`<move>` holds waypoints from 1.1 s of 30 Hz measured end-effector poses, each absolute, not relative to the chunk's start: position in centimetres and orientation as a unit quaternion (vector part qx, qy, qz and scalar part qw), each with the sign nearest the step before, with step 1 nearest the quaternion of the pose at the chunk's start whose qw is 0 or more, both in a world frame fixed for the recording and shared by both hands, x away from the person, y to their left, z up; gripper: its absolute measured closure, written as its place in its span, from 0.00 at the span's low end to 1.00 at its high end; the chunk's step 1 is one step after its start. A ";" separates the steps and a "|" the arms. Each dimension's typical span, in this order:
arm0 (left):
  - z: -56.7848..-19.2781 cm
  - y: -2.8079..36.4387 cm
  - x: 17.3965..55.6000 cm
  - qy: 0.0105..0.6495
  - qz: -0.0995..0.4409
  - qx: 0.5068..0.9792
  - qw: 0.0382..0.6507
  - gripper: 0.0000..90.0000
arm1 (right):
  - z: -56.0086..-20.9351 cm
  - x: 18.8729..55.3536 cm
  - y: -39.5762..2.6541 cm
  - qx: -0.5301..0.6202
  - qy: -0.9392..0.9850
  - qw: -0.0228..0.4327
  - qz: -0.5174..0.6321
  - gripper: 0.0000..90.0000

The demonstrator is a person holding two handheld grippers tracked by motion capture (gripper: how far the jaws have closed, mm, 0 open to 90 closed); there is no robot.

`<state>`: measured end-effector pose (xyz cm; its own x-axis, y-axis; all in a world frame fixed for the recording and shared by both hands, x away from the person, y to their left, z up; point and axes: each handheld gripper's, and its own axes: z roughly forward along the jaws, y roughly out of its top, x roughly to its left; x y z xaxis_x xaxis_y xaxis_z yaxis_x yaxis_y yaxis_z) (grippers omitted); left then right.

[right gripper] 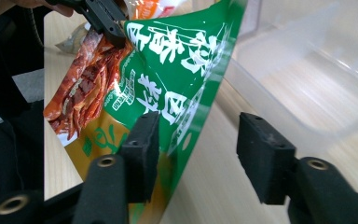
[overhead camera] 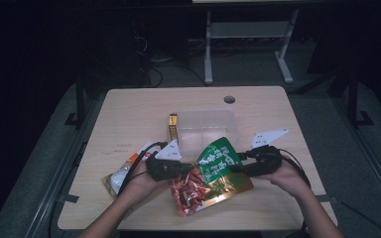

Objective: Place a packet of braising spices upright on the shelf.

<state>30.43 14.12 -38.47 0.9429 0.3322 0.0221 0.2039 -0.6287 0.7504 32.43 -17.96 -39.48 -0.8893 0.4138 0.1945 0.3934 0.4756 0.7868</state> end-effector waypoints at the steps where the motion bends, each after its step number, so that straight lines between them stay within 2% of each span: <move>1: -38.4 14.5 30.4 0.151 0.081 0.899 0.404 0.99 | -39.5 32.4 -18.0 0.235 0.859 0.011 0.455 0.60; 10: -37.8 18.0 30.5 0.169 0.098 0.888 0.416 0.99 | -38.8 35.1 -13.8 0.200 0.867 -0.037 0.454 0.79; 12: -37.8 18.2 30.5 0.167 0.100 0.888 0.416 0.99 | -38.7 35.2 -13.2 0.193 0.869 -0.042 0.454 0.88; 20: -37.8 17.8 30.3 0.156 0.095 0.887 0.424 0.99 | -39.0 35.0 -13.4 0.186 0.873 -0.031 0.449 0.99; 22: -37.8 17.6 30.2 0.154 0.094 0.888 0.423 0.99 | -39.0 34.9 -13.4 0.186 0.874 -0.023 0.447 1.00; 27: -38.1 17.7 30.3 0.154 0.080 0.885 0.432 0.98 | -39.0 34.9 -13.8 0.179 0.875 -0.037 0.449 1.00; 33: -38.7 17.4 30.3 0.151 0.067 0.888 0.428 0.93 | -38.7 35.0 -14.4 0.172 0.870 -0.044 0.460 1.00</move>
<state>30.26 17.42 -38.73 0.9454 0.3256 -0.0105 0.2109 -0.5872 0.7815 35.01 -14.39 -38.74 -0.9367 0.2595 0.2352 0.3404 0.5167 0.7855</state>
